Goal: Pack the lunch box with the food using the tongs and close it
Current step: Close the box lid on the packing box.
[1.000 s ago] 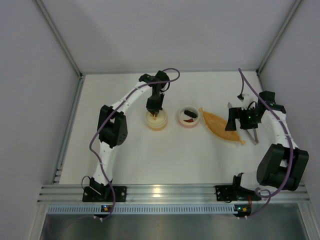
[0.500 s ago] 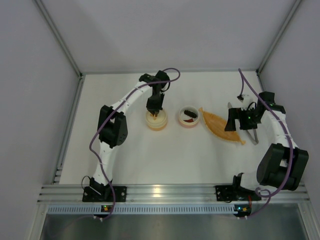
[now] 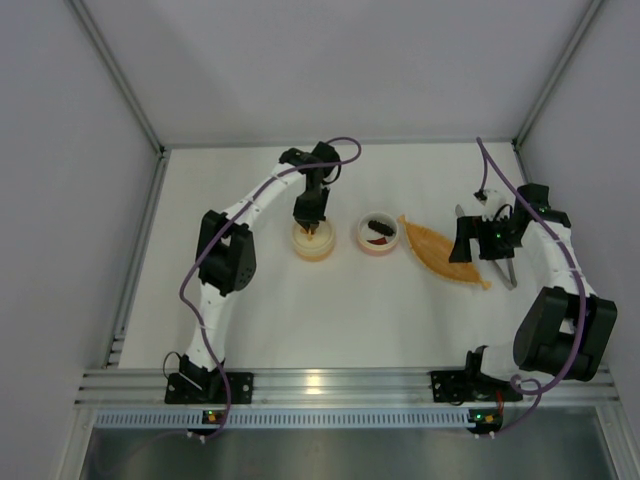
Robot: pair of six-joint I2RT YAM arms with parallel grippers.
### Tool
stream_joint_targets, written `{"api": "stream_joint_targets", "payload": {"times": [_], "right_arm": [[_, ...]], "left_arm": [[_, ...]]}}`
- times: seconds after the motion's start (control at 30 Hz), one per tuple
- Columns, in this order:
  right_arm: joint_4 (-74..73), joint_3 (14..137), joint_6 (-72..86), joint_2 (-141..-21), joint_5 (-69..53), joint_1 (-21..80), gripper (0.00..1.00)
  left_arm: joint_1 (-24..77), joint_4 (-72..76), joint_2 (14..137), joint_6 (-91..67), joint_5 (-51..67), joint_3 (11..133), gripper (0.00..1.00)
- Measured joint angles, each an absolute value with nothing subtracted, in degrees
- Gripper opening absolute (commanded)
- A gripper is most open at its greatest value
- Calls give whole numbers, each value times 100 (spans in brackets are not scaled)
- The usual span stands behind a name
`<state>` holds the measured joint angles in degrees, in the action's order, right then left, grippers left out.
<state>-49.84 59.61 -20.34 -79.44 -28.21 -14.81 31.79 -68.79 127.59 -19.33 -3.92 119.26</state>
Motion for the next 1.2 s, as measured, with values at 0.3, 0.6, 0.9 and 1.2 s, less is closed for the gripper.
{"api": "stream_joint_targets", "payload": {"times": [0.3,0.6,0.9,1.2], "right_arm": [[-4982,5961,-2034,-7944,-2821,-1481,99],[-4984,5961,-2036,-7955,-2825,-1481,99],[-4989,5961,-2038,-8007,-2838,-1481,99],[-4991,5961,-2043,-8034,-2849,-1481,99]], "left_arm": [[3186,-6869,12805,-1874,-432,11926,0],[3197,-6792,12805,-1514,-392,11887,0],[3188,-6455,12606,-666,27,11520,0],[3175,-6276,12444,631,674,11238,0]]}}
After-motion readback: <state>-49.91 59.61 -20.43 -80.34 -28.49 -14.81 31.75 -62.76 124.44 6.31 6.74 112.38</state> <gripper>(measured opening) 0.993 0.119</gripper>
